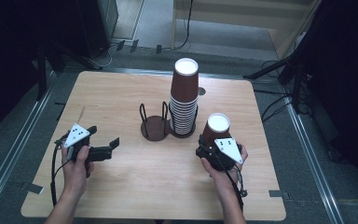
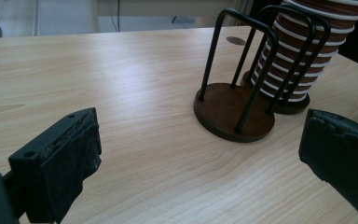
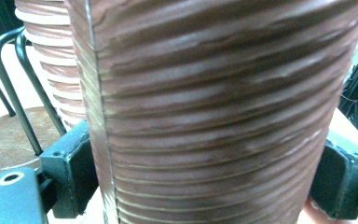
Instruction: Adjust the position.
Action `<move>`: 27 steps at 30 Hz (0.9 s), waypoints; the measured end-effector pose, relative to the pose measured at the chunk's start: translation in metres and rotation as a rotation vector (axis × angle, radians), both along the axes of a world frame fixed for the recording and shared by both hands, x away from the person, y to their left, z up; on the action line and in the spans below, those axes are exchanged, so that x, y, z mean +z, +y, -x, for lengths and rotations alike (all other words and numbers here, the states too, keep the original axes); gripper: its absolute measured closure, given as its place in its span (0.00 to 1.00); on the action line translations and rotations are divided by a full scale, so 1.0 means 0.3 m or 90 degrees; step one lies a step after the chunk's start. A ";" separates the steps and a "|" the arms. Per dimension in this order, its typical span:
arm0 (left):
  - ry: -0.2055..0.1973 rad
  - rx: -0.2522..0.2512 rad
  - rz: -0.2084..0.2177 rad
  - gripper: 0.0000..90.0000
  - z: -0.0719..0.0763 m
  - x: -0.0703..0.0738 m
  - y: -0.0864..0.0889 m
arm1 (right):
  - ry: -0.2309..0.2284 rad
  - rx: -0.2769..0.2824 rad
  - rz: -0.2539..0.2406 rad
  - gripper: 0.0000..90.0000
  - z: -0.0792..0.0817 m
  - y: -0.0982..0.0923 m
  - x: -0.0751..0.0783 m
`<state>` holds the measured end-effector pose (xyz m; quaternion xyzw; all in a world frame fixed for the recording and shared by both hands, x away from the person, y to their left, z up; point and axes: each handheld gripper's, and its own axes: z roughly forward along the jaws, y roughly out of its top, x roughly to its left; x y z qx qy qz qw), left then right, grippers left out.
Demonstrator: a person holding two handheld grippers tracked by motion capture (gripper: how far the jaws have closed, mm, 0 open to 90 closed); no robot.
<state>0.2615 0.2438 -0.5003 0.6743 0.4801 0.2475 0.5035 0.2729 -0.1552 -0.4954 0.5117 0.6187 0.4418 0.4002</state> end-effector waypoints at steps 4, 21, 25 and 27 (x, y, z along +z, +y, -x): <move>0.020 -0.004 0.004 0.00 -0.005 -0.029 -0.023 | -0.003 0.002 0.017 0.12 0.000 0.023 -0.010; 0.022 -0.081 -0.002 0.00 0.010 0.004 -0.091 | -0.015 0.062 0.116 0.12 0.034 0.125 -0.071; 0.027 -0.085 -0.010 0.00 0.008 0.001 -0.107 | -0.023 0.077 0.145 0.12 0.044 0.153 -0.085; 0.035 -0.088 -0.013 0.00 0.005 -0.005 -0.116 | -0.020 0.085 0.156 0.12 0.049 0.171 -0.095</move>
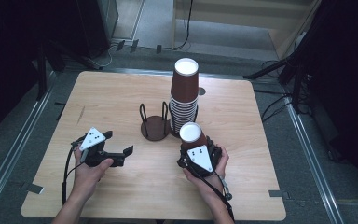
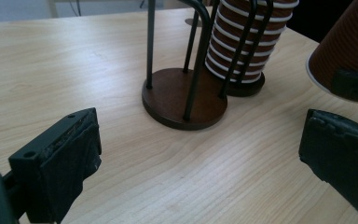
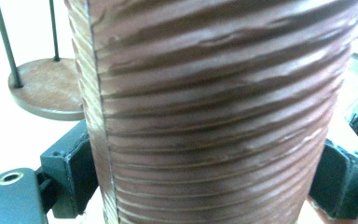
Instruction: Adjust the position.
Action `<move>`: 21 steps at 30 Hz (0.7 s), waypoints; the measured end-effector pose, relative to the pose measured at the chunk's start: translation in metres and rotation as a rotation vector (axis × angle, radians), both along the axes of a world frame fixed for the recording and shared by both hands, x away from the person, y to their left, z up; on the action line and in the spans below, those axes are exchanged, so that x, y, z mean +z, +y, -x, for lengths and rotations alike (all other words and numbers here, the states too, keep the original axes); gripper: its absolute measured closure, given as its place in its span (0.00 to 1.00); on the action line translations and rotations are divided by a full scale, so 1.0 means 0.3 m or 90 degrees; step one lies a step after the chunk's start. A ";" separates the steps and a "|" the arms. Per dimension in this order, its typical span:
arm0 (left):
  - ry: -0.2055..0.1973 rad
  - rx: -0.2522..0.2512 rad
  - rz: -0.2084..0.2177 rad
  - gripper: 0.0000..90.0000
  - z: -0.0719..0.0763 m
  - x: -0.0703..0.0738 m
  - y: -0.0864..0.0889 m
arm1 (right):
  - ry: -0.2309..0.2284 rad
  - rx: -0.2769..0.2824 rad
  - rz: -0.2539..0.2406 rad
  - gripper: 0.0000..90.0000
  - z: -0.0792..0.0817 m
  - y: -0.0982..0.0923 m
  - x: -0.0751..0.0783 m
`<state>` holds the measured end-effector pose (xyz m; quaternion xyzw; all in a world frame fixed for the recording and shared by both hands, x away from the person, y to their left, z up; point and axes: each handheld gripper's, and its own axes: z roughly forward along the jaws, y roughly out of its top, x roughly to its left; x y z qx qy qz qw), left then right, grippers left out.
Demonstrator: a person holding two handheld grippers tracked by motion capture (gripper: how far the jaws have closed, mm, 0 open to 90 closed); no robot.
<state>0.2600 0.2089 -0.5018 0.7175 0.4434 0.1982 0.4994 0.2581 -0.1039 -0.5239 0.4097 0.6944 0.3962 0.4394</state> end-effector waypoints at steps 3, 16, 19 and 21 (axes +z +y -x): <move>0.005 -0.008 -0.001 0.00 -0.001 -0.005 -0.019 | -0.001 0.008 0.016 0.12 0.005 0.022 -0.012; 0.011 -0.049 0.006 0.00 0.014 0.014 -0.073 | -0.017 0.039 0.072 0.12 0.030 0.088 -0.046; -0.004 -0.084 0.013 0.00 0.025 0.023 -0.087 | -0.021 0.049 0.079 0.12 0.037 0.102 -0.051; -0.009 -0.099 0.015 0.00 0.030 0.029 -0.096 | -0.025 0.055 0.087 0.12 0.042 0.111 -0.055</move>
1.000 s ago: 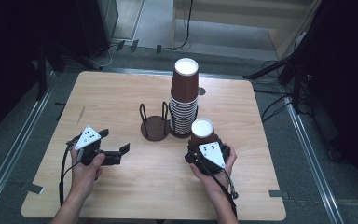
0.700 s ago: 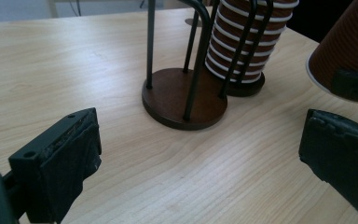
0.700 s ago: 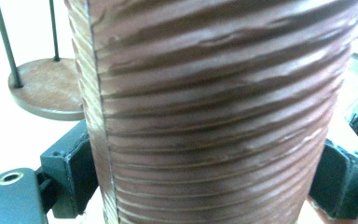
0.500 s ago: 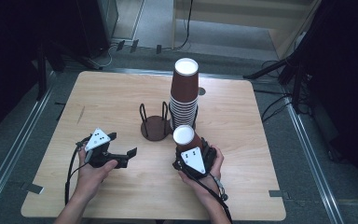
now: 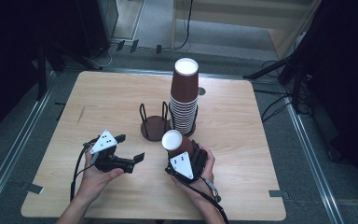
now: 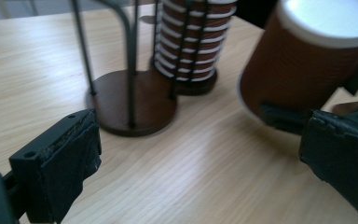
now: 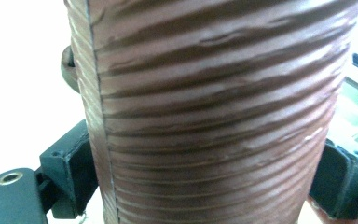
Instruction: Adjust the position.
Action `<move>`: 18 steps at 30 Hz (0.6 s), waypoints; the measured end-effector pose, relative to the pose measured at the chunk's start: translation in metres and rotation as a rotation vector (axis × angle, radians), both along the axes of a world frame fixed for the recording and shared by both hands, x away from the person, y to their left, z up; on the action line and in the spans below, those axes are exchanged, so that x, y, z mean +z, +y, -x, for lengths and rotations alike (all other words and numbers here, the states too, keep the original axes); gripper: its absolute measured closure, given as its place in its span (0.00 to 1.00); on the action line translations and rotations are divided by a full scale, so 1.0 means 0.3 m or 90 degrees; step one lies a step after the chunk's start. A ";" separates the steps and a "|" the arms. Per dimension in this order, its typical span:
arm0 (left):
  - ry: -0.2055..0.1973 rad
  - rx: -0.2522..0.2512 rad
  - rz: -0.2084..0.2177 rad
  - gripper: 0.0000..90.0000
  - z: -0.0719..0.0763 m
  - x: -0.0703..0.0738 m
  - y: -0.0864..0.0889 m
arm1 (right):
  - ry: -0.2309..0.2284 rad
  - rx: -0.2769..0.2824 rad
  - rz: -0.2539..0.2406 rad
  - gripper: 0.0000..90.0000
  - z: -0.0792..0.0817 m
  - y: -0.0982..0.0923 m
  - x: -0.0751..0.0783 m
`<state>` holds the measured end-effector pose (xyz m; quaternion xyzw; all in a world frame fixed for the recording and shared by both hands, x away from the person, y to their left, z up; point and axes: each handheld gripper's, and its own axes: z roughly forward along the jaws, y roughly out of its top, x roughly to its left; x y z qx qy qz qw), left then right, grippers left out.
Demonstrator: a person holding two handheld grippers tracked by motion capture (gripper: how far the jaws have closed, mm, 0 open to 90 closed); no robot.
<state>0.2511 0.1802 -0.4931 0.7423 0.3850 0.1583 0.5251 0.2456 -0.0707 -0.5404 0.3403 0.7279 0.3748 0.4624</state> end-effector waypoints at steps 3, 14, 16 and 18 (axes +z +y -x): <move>-0.009 -0.015 0.003 0.00 0.009 0.010 -0.012 | -0.005 0.007 0.012 0.12 0.006 0.011 -0.006; -0.011 -0.041 -0.018 0.00 0.019 0.012 -0.042 | -0.021 0.043 0.060 0.12 0.031 0.052 -0.029; -0.011 -0.058 -0.031 0.00 0.023 0.008 -0.054 | -0.027 0.055 0.074 0.12 0.038 0.061 -0.035; -0.011 -0.064 -0.034 0.00 0.024 0.007 -0.058 | -0.028 0.059 0.076 0.12 0.040 0.063 -0.037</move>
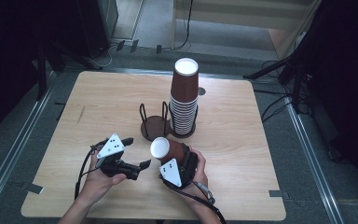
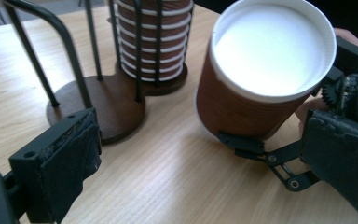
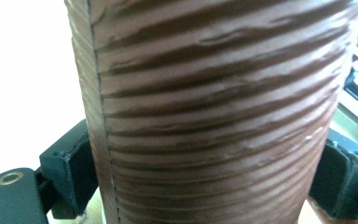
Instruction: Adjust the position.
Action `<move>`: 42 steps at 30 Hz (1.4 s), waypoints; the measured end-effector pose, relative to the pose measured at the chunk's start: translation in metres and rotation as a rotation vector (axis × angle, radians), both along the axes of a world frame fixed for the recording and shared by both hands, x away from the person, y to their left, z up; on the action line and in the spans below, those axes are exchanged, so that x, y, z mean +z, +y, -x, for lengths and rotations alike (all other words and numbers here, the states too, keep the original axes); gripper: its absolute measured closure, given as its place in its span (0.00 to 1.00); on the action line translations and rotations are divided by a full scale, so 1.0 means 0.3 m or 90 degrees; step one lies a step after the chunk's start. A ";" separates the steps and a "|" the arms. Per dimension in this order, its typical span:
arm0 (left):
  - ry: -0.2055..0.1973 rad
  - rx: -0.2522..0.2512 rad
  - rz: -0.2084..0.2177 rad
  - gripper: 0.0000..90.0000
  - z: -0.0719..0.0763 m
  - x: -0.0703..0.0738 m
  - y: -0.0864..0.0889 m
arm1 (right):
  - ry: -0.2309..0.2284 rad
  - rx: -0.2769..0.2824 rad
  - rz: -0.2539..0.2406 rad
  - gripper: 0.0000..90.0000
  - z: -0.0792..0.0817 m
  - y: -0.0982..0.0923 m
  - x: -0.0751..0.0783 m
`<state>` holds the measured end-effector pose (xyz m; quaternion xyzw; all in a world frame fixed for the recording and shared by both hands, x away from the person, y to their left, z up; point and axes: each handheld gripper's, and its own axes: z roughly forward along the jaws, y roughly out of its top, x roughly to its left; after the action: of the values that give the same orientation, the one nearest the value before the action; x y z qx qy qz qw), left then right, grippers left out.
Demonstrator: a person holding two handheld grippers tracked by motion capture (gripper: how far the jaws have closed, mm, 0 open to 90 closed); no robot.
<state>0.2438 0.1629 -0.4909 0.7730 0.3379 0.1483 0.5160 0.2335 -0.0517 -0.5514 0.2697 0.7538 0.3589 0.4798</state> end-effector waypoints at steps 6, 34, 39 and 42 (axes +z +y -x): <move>-0.011 -0.017 -0.022 0.00 0.008 -0.003 -0.015 | -0.003 0.016 0.010 0.12 0.009 0.007 -0.003; -0.055 -0.093 -0.079 0.07 0.039 -0.010 -0.040 | 0.018 0.148 0.038 0.12 0.032 0.025 -0.003; -0.059 -0.116 -0.078 0.08 0.047 -0.010 -0.042 | 0.024 0.175 0.046 0.12 0.037 0.026 -0.002; -0.062 -0.129 -0.079 0.08 0.053 -0.010 -0.050 | 0.024 0.185 0.057 0.12 0.043 0.033 -0.007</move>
<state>0.2279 0.1479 -0.4940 0.8256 0.2231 0.1532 0.4951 0.2206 -0.0418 -0.5534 0.1423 0.8091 0.3854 0.4203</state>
